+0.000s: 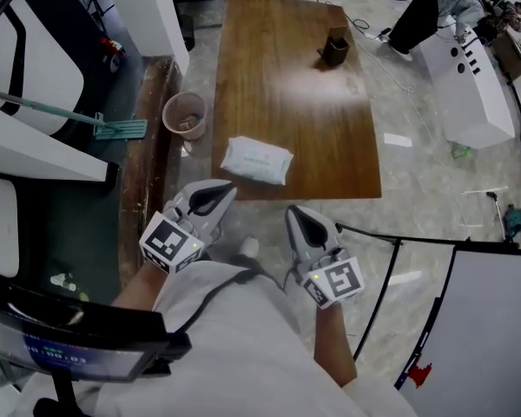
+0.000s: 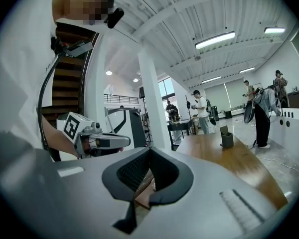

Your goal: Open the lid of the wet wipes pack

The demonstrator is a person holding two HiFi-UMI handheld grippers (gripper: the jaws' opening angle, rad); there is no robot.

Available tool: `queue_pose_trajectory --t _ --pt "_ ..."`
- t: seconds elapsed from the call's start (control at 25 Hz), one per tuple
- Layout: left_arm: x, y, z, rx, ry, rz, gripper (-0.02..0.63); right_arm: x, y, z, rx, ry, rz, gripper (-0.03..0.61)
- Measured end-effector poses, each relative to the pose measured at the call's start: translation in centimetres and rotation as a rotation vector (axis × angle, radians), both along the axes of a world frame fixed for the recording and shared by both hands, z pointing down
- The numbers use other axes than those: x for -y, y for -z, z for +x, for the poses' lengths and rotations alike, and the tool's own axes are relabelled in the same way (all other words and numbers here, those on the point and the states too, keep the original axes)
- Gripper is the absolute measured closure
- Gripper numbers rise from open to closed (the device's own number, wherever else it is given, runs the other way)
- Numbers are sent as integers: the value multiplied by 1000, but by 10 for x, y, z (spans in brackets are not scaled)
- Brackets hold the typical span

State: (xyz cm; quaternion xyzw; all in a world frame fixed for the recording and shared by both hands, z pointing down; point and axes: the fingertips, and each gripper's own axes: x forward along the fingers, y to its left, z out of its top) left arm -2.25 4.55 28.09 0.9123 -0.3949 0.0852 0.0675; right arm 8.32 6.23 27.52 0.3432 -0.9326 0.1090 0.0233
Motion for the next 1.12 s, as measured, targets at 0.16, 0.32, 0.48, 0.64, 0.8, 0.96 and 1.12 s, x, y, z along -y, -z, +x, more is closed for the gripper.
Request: queue_pose_trajectory --t 0.16,0.32,0.48,0.64,0.8,0.96,1.12 --pt "11 -7 4 23 27 -7 607 12 -13 8 -9 30 -20 569" --pt "20 -16 3 18 29 -40 607 23 -22 11 -27 41 -32 569" --pt "34 -22 -1 7 8 -60 607 34 -30 9 -38 30 -57 569" --pt "45 -34 -4 32 -46 -71 607 43 -47 1 -58 -9 -86 569" --pt "57 -63 1 150 -132 -63 609 62 -77 -7 -71 -55 -132 569" --pt "72 -95 4 235 -199 -53 607 80 -106 -15 -87 -116 -160 569" --pt "87 -124 7 288 -255 -60 606 89 -135 -20 -136 -136 -198 569"
